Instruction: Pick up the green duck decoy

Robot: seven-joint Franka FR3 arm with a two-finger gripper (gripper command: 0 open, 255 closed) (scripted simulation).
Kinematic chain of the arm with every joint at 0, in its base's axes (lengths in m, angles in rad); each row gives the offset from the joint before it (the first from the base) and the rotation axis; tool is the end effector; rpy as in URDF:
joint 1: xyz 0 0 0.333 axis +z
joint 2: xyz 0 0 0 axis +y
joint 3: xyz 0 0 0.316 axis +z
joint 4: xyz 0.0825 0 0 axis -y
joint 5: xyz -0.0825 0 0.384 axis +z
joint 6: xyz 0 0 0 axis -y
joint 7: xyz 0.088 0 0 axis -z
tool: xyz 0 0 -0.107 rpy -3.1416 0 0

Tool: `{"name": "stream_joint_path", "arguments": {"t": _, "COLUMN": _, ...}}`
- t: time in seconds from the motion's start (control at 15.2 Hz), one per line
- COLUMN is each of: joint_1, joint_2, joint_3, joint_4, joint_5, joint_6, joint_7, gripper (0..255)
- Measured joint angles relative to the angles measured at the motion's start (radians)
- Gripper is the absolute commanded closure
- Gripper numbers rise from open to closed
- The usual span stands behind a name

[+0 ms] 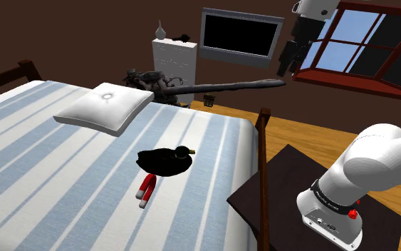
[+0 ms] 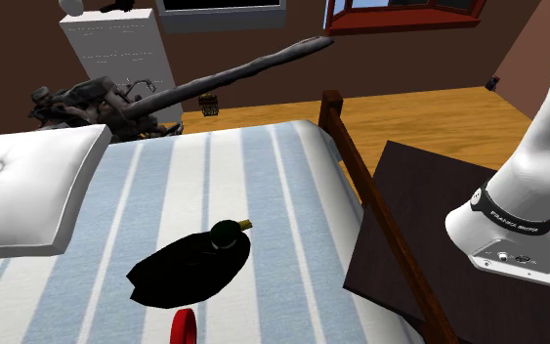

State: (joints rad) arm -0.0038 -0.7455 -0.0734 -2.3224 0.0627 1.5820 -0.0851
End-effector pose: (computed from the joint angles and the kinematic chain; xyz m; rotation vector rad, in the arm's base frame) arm 0.3188 -0.0248 0.5945 -3.0294 -0.0404 -0.0178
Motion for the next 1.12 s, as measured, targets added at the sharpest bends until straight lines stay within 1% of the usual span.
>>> {"name": "stream_joint_path", "arguments": {"t": 0.07, "joint_1": 0.0, "joint_2": 0.0, "joint_3": 0.0, "joint_4": 0.0, "joint_5": 0.0, "joint_6": 0.0, "joint_7": 0.0, "gripper": 0}}
{"name": "stream_joint_path", "arguments": {"t": 0.2, "joint_1": 0.01, "joint_2": 0.023, "joint_3": 0.018, "joint_4": -0.006, "joint_5": 0.005, "joint_6": 0.03, "joint_7": 0.007, "gripper": 0}}
{"name": "stream_joint_path", "arguments": {"t": 0.46, "joint_1": 0.042, "joint_2": 0.094, "joint_3": 0.077, "joint_4": -0.042, "joint_5": 0.017, "joint_6": 0.137, "joint_7": 0.031, "gripper": 0}}
{"name": "stream_joint_path", "arguments": {"t": 0.73, "joint_1": 0.074, "joint_2": 0.19, "joint_3": 0.139, "joint_4": -0.05, "joint_5": 0.023, "joint_6": 0.241, "joint_7": 0.06, "gripper": 0}}
{"name": "stream_joint_path", "arguments": {"t": 1.12, "joint_1": 0.111, "joint_2": 0.356, "joint_3": 0.227, "joint_4": -0.037, "joint_5": 0.007, "joint_6": 0.391, "joint_7": 0.108, "gripper": 0}}
